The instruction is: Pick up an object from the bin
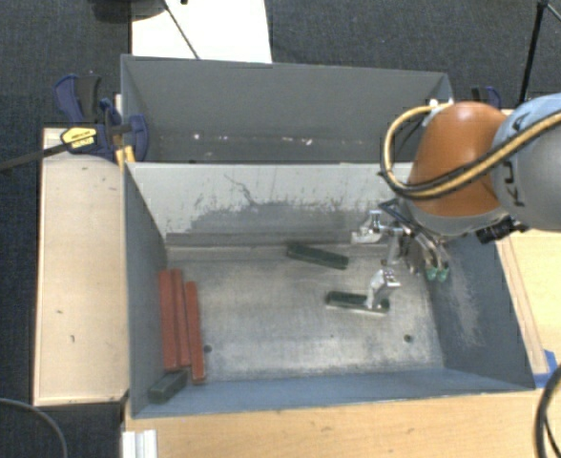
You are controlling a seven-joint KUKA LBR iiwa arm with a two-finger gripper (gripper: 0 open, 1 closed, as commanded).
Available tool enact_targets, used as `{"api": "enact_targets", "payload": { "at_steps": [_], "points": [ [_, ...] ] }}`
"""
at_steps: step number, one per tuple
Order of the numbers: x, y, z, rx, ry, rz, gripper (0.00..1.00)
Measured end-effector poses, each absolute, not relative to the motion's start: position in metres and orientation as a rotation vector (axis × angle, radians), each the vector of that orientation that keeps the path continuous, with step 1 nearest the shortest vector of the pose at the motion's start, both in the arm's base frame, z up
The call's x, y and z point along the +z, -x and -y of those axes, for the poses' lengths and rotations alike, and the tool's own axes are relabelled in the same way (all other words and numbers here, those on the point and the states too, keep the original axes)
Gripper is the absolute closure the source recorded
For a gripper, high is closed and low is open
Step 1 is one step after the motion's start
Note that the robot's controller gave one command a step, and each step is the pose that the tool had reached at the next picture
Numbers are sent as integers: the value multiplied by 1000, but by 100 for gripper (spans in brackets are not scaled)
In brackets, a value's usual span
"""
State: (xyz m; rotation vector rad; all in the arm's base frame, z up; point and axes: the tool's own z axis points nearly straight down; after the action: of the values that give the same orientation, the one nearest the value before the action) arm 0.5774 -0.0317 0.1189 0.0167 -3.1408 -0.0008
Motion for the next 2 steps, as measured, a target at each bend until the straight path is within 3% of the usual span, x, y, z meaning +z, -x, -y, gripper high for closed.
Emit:
{"api": "enact_targets", "payload": {
  "at_steps": [1, 2],
  "points": [
    [119, -554, 30, -1, 283, 3130, 0],
    [73, -549, 29, 4, 126, 3151, 0]
  ]
}}
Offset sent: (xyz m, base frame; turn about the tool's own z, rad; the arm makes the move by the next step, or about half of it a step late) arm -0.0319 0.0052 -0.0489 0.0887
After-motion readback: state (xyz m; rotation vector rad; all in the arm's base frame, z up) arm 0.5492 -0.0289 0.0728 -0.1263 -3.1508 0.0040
